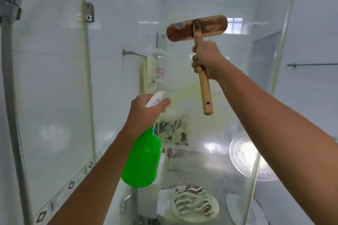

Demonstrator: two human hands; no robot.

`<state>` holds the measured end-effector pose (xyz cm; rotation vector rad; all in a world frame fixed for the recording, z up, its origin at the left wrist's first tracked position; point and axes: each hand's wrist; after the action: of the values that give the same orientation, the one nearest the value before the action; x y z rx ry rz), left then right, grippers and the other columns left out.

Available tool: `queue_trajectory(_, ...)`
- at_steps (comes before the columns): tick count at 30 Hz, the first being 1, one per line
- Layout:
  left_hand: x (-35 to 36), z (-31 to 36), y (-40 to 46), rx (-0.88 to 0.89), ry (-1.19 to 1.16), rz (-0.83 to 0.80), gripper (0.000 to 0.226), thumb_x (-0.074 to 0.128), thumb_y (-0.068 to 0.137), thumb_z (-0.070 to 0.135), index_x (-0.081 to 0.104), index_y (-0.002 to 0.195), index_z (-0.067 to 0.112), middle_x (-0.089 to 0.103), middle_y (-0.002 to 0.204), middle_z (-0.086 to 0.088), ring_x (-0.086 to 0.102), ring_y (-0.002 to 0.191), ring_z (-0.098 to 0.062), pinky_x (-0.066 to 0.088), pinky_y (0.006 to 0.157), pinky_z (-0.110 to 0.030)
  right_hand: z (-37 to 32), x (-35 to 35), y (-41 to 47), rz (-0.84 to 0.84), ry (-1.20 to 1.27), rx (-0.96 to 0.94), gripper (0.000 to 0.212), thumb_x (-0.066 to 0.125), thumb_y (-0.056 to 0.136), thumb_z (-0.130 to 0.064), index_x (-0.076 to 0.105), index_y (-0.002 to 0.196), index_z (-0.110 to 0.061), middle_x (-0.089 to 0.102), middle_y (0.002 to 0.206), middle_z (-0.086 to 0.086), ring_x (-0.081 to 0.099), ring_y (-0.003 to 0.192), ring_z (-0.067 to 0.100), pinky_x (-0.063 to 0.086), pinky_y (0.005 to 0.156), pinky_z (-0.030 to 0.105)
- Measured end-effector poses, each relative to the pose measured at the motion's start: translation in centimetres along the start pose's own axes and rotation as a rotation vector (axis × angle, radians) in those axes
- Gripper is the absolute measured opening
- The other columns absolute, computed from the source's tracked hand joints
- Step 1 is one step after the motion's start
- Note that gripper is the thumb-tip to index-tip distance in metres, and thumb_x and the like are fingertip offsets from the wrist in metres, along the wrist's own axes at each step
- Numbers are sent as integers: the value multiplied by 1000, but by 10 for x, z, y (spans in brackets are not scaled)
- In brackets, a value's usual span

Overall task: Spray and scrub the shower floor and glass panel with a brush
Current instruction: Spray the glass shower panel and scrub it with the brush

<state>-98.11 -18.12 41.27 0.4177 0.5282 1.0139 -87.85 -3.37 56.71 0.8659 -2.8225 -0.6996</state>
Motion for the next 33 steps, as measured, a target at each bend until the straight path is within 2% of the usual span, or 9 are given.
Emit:
queue_trajectory(5, 43, 5, -7, -89, -74, -137, 39, 80, 87, 40, 75, 75, 3, 72, 56, -4, 64, 48, -11, 48, 54, -13, 32, -31, -13, -8, -78, 18, 47, 38, 99, -57, 46, 86, -13, 36, 56, 1, 33, 39, 12, 32, 38, 21)
queue_trajectory(8, 58, 10, -7, -86, -98, -109, 41, 82, 87, 39, 74, 74, 1, 69, 54, -6, 63, 46, -12, 48, 49, -12, 39, -44, -17, -21, -101, 15, 47, 38, 99, -58, 46, 87, -13, 36, 56, 2, 32, 39, 12, 32, 39, 21)
queue_trajectory(13, 67, 16, -5, -17, -70, -73, 34, 81, 88, 37, 78, 75, 5, 74, 62, -6, 55, 41, -2, 43, 46, -10, 42, -52, -21, -33, -132, 13, 47, 38, 99, -58, 45, 87, -13, 35, 53, 0, 32, 38, 12, 32, 38, 21)
queue_trajectory(16, 68, 14, -7, -64, -106, -25, 35, 81, 87, 38, 78, 79, 4, 72, 61, -13, 60, 42, -9, 45, 45, -12, 48, -52, -24, -21, -140, 1, 49, 37, 99, -59, 45, 84, -13, 34, 54, 1, 32, 37, 12, 32, 38, 22)
queue_trajectory(19, 61, 9, -8, -44, -89, 22, 37, 80, 88, 39, 76, 75, 4, 72, 59, -7, 59, 41, -4, 43, 45, -8, 66, -53, -33, 1, -121, 8, 51, 38, 98, -60, 46, 82, -13, 34, 54, 3, 32, 36, 13, 32, 38, 23)
queue_trajectory(24, 46, 1, -15, 64, -54, 77, 27, 78, 90, 33, 78, 76, 10, 74, 66, -2, 59, 49, 2, 42, 51, -6, 172, -46, -90, 26, -259, 6, 56, 35, 100, -60, 48, 75, -11, 37, 54, 5, 37, 43, 18, 36, 45, 32)
queue_trajectory(28, 43, -12, -17, 58, -50, 85, 30, 78, 90, 38, 77, 73, 13, 76, 69, -3, 63, 54, -4, 52, 56, -17, 241, -39, -148, 53, -282, 151, 54, 33, 99, -59, 42, 68, -15, 37, 55, 0, 37, 40, 16, 38, 41, 31)
queue_trajectory(31, 46, -15, -19, 46, -28, 71, 31, 79, 89, 39, 77, 71, 14, 76, 69, -4, 64, 55, -4, 50, 55, -14, 217, -40, -135, 27, -304, 114, 54, 34, 102, -56, 44, 67, -16, 40, 54, 1, 41, 43, 19, 40, 42, 32)
queue_trajectory(33, 49, -14, -20, 46, -31, 54, 31, 79, 88, 40, 78, 71, 14, 76, 70, -5, 66, 59, -10, 53, 59, -20, 176, -42, -107, 36, -304, 37, 56, 33, 102, -57, 47, 69, -14, 43, 54, 3, 43, 45, 20, 41, 46, 35)
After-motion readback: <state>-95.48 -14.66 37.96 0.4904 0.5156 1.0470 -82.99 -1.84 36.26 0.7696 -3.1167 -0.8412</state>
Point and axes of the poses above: each hand's wrist, its own y-axis towards the middle knuckle, its own x-axis out of the palm, z = x × y
